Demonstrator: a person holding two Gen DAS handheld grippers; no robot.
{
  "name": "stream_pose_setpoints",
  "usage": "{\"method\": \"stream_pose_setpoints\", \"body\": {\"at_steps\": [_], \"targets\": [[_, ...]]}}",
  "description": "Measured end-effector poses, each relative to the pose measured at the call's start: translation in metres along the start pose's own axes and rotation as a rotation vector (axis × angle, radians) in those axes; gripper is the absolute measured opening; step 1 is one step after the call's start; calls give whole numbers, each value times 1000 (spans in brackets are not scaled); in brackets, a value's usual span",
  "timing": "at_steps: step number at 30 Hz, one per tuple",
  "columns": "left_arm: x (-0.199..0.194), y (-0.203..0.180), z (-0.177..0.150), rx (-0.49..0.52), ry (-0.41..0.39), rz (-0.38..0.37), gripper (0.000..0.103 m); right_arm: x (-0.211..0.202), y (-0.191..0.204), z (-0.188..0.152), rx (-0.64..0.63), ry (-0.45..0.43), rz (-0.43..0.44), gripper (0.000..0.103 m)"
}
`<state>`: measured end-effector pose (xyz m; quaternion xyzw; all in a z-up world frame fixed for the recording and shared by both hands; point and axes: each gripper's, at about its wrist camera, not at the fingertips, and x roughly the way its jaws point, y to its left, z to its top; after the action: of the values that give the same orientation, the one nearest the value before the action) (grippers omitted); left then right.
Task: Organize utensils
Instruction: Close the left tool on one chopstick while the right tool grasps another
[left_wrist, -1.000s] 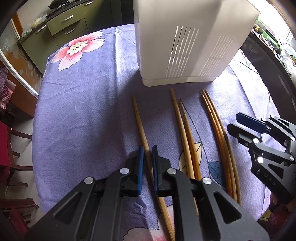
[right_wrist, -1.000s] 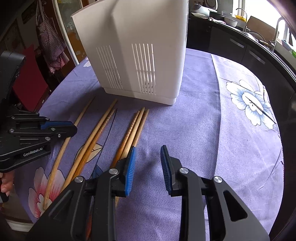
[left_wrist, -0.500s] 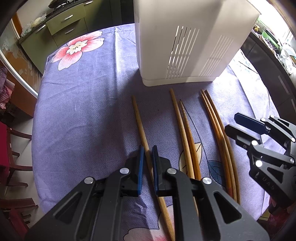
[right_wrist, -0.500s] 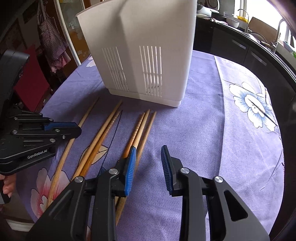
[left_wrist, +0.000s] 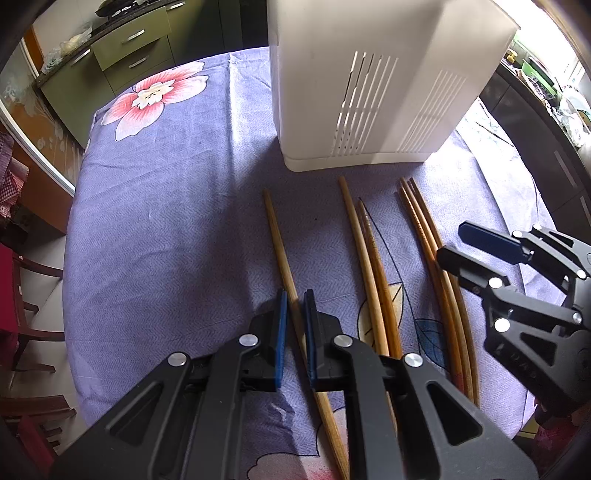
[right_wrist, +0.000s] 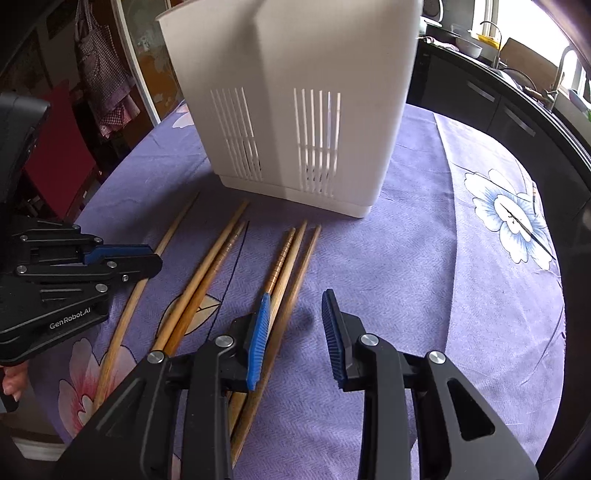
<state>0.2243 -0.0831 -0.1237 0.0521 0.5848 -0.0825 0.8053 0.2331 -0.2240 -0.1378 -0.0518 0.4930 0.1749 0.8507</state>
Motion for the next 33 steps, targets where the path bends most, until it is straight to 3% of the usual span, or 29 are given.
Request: {"method": "stream_pose_setpoints", "body": {"at_steps": [5,7,11,29,33], "targets": [[0,0,0,3,0,-4,10,0,-20,0,49,17,-59,29],[0,1,0,2,-2,-6,10,-1,-31,1,65,7,-43,29],[0,0,0,2,-2,-5,10,0,-21,5,54,9,4,29],[0,3,-2,-2,-4,-16,10,14,-7,5,37,31,-56,29],[2,7,4,-27,14,-45,16,18,-2,11,47,34,-50,28]]}}
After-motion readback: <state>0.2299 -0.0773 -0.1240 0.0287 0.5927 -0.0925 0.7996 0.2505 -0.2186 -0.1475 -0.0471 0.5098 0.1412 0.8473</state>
